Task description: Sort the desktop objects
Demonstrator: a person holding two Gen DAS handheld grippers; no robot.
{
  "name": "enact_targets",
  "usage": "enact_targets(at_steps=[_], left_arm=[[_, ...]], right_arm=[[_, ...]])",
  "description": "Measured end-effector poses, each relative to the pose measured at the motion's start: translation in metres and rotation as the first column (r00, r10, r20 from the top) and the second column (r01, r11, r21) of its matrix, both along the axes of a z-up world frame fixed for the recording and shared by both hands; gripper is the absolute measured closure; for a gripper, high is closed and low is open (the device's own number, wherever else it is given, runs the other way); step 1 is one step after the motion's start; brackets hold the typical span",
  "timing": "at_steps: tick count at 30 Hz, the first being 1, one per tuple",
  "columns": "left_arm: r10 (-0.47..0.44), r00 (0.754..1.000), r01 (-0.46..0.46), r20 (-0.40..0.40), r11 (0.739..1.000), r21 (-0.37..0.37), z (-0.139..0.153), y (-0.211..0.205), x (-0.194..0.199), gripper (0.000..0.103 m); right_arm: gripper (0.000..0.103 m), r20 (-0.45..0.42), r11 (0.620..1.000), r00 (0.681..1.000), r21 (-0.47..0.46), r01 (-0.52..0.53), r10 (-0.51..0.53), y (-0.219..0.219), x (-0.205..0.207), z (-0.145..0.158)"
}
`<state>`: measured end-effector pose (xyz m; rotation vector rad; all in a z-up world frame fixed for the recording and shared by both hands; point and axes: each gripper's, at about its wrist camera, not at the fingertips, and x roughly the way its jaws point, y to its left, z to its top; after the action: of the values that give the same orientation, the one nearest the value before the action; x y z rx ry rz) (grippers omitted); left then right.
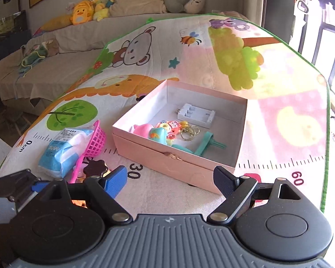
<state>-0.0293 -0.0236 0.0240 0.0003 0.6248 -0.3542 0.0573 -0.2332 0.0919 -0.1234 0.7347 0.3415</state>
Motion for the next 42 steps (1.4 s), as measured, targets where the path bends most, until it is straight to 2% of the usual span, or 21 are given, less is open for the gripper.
enact_targets(at_steps=[4, 8, 14, 17, 18, 21, 26, 27, 29, 33, 37, 39, 42], left_arm=[[0.120, 0.993, -0.121, 0.007, 0.993, 0.015, 0.007, 0.035, -0.005, 0.000], [0.211, 0.977, -0.211, 0.007, 0.976, 0.059, 0.009, 0.061, -0.006, 0.000], [0.294, 0.955, -0.290, -0.038, 0.954, 0.077, 0.004, 0.078, 0.002, 0.000], [0.308, 0.950, -0.303, -0.047, 0.949, 0.086, 0.002, 0.075, 0.007, 0.000], [0.310, 0.950, -0.305, -0.047, 0.948, 0.093, 0.001, 0.074, 0.009, 0.000], [0.330, 0.943, -0.324, -0.044, 0.940, 0.109, 0.001, 0.072, 0.012, 0.000], [0.344, 0.938, -0.336, -0.048, 0.934, 0.122, 0.003, 0.072, 0.013, 0.000], [0.340, 0.939, -0.332, -0.047, 0.935, 0.126, 0.003, 0.070, 0.013, 0.000], [0.329, 0.943, -0.321, -0.044, 0.938, 0.129, 0.006, 0.067, 0.011, 0.000], [0.263, 0.965, -0.260, -0.018, 0.959, 0.112, 0.014, 0.055, 0.001, 0.000], [0.091, 0.996, -0.090, -0.015, 0.993, 0.078, 0.017, 0.028, -0.012, 0.000], [-0.018, 0.999, 0.020, -0.030, 0.999, 0.050, 0.013, 0.010, -0.015, 0.000], [-0.087, 0.996, 0.088, -0.037, 0.995, 0.040, 0.008, -0.011, -0.010, 0.000]], right_arm=[[0.017, -0.029, 0.999, 0.999, 0.028, 0.015, -0.014, -0.004, -0.007, -0.016], [0.016, -0.015, 0.999, 0.999, 0.019, -0.033, 0.033, 0.007, -0.024, -0.026], [0.015, 0.010, 0.984, 0.984, -0.025, -0.179, 0.179, 0.034, -0.052, -0.039], [0.016, 0.027, 0.980, 0.980, -0.027, -0.197, 0.198, 0.049, -0.051, -0.043], [0.019, 0.042, 0.980, 0.979, -0.026, -0.199, 0.200, 0.054, -0.048, -0.043], [0.038, 0.053, 0.980, 0.979, -0.011, -0.198, 0.198, 0.067, -0.029, -0.042], [0.039, -0.041, 0.976, 0.980, 0.110, -0.189, 0.195, 0.076, 0.011, -0.052], [0.041, -0.055, 0.973, 0.979, 0.132, -0.190, 0.198, 0.077, 0.015, -0.055], [0.059, -0.085, 0.969, 0.976, 0.164, -0.187, 0.202, 0.080, 0.022, -0.061], [0.058, -0.079, 0.981, 0.987, 0.147, -0.126, 0.139, 0.069, 0.021, -0.062], [0.060, -0.018, 0.999, 1.000, 0.046, -0.024, 0.024, 0.038, 0.010, -0.060], [0.060, 0.007, 1.000, 1.000, 0.021, 0.013, -0.013, 0.021, 0.003, -0.059], [0.054, -0.001, 0.997, 0.998, 0.057, 0.061, -0.061, -0.006, -0.005, -0.060]])
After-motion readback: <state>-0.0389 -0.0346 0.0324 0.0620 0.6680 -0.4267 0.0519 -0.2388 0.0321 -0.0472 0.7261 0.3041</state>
